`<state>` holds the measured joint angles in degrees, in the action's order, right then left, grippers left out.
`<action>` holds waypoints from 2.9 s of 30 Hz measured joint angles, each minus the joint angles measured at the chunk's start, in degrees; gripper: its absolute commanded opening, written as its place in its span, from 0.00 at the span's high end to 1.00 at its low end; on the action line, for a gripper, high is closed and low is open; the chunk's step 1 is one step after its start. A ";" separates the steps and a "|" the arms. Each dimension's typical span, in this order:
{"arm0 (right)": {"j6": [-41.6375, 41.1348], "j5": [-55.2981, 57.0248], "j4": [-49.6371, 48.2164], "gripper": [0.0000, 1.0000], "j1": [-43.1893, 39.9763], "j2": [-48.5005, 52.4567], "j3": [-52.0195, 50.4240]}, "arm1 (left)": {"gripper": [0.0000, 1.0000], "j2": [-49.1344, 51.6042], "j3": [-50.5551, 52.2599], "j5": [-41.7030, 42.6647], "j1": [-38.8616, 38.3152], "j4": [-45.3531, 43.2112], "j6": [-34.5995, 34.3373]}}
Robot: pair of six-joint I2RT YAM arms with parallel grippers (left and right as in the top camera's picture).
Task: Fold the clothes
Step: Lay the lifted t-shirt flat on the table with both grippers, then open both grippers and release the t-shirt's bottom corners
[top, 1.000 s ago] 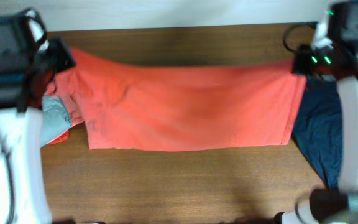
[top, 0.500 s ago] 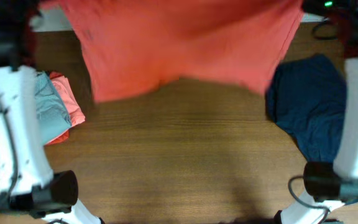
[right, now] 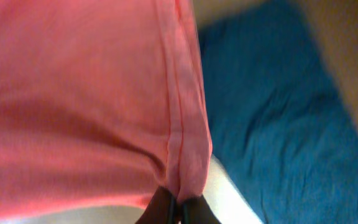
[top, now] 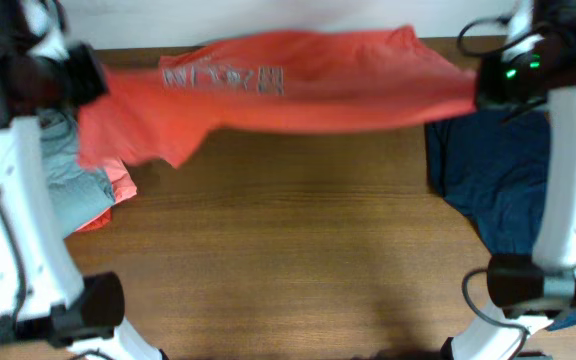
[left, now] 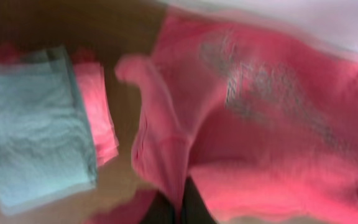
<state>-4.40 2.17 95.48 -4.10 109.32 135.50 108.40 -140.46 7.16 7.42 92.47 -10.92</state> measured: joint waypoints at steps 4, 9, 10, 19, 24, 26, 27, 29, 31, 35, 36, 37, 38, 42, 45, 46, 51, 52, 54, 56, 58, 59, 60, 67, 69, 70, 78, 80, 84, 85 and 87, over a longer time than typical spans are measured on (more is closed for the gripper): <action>0.68 0.00 0.24 0.96 0.00 1.18 -12.46 | 1.00 3.30 7.56 0.35 -0.50 3.80 2.29; 1.33 0.04 -1.92 0.96 0.00 1.27 -27.43 | 1.00 4.02 21.90 0.39 -0.61 3.32 4.55; 1.40 0.04 -2.29 0.96 0.00 1.27 -29.40 | 1.00 4.02 24.17 0.39 -0.61 3.06 4.76; 1.44 0.24 -5.95 0.96 0.00 1.29 -45.42 | 1.00 4.15 43.47 0.39 -0.61 0.76 5.60; 1.42 0.39 -7.08 0.96 0.00 1.29 -50.05 | 1.00 4.15 49.31 0.37 -0.61 0.50 5.60; 1.42 0.39 -7.08 0.96 0.00 1.29 -51.30 | 1.00 4.15 51.30 0.37 -0.61 0.50 5.57; 1.42 0.42 -7.10 0.96 0.00 1.29 -51.60 | 1.00 4.15 51.87 0.37 -0.61 0.48 5.57; 1.38 0.42 -7.10 0.96 0.00 1.29 -52.33 | 1.00 4.15 53.11 0.37 -0.61 0.17 5.60; 1.36 0.39 -7.19 0.96 0.00 1.29 -53.29 | 1.00 4.15 54.38 0.37 -0.61 -0.46 5.60; 0.92 0.39 -8.37 0.96 0.00 1.29 -55.78 | 1.00 4.15 57.20 0.37 -0.61 -2.54 5.60; 0.66 0.37 -9.07 0.96 0.00 1.27 -56.68 | 1.00 4.15 58.12 0.37 -0.61 -3.19 5.57; 0.55 0.37 -9.38 0.96 0.00 1.27 -57.24 | 1.00 4.15 58.75 0.37 -0.61 -3.52 5.57; 0.31 0.28 -9.90 0.96 0.00 1.27 -58.07 | 1.00 4.15 59.25 0.37 -0.61 -3.89 5.57; 0.09 -0.09 -12.02 0.96 0.00 1.27 -61.24 | 1.00 4.15 60.33 0.37 -0.61 -4.61 5.57; 0.09 -0.11 -12.72 0.96 0.00 1.27 -62.14 | 1.00 4.15 60.35 0.37 -0.61 -4.70 5.57; 0.04 -0.11 -12.85 0.96 0.00 1.27 -62.23 | 1.00 4.15 60.35 0.35 -0.61 -4.70 5.57; 0.04 -0.09 -13.40 0.96 0.00 1.27 -62.29 | 1.00 4.15 60.35 0.00 -0.61 -4.87 5.55; 0.04 -0.07 -13.51 0.96 0.00 1.27 -62.29 | 1.00 4.15 60.35 -0.13 -0.61 -5.14 5.55; 0.02 -0.09 -13.53 0.96 -0.13 1.27 -62.29 | 1.00 4.15 60.35 -0.72 -0.61 -5.31 5.38; -0.02 -0.11 -13.70 0.96 -0.63 1.27 -62.29 | 1.00 4.15 60.35 -1.79 -0.61 -5.40 4.74; -0.11 -0.26 -14.53 0.96 -1.64 1.27 -62.31 | 1.00 4.15 60.35 -3.21 -0.61 -5.99 3.63; -0.09 -0.37 -14.93 0.96 -2.25 1.25 -62.34 | 1.00 4.11 60.37 -3.58 -0.61 -6.60 3.23; -0.13 -0.57 -15.17 0.96 -2.78 1.22 -62.34 | 1.00 4.09 60.37 -3.98 -0.61 -7.28 2.91; -0.15 -1.88 -16.13 0.96 -8.94 -0.92 -62.34 | 1.00 -1.99 60.50 -4.83 -0.61 -10.27 1.84; -0.13 -2.23 -16.37 0.96 -9.75 -1.16 -62.34 | 1.00 -3.87 60.50 -4.85 -0.61 -10.71 1.68; -0.13 -2.25 -16.48 0.96 -9.97 -1.16 -62.34 | 1.00 -4.57 60.50 -4.85 -0.61 -10.73 1.66; -0.24 -2.84 -16.57 0.76 -10.01 -1.18 -62.34 | 0.82 -5.11 60.52 -4.87 -0.61 -9.94 1.46; -0.26 -2.89 -16.59 0.73 -10.01 -1.18 -62.34 | 0.76 -5.11 60.52 -4.94 -0.61 -9.49 1.18; -0.11 -2.89 -16.98 0.69 -10.01 -1.18 -62.14 | 0.73 -5.11 60.54 -5.25 -0.61 -9.22 0.98; -0.11 -2.89 -16.96 0.69 -10.01 -1.18 -61.75 | 0.73 -5.11 60.54 -5.27 -0.61 -9.20 1.01; -0.07 -2.89 -16.94 0.69 -10.01 -1.18 -60.19 | 0.73 -5.11 60.54 -5.27 -0.61 -9.20 1.01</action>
<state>-4.47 -0.71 78.54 -14.11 108.14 75.31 103.28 -79.92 1.89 6.81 83.26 -9.91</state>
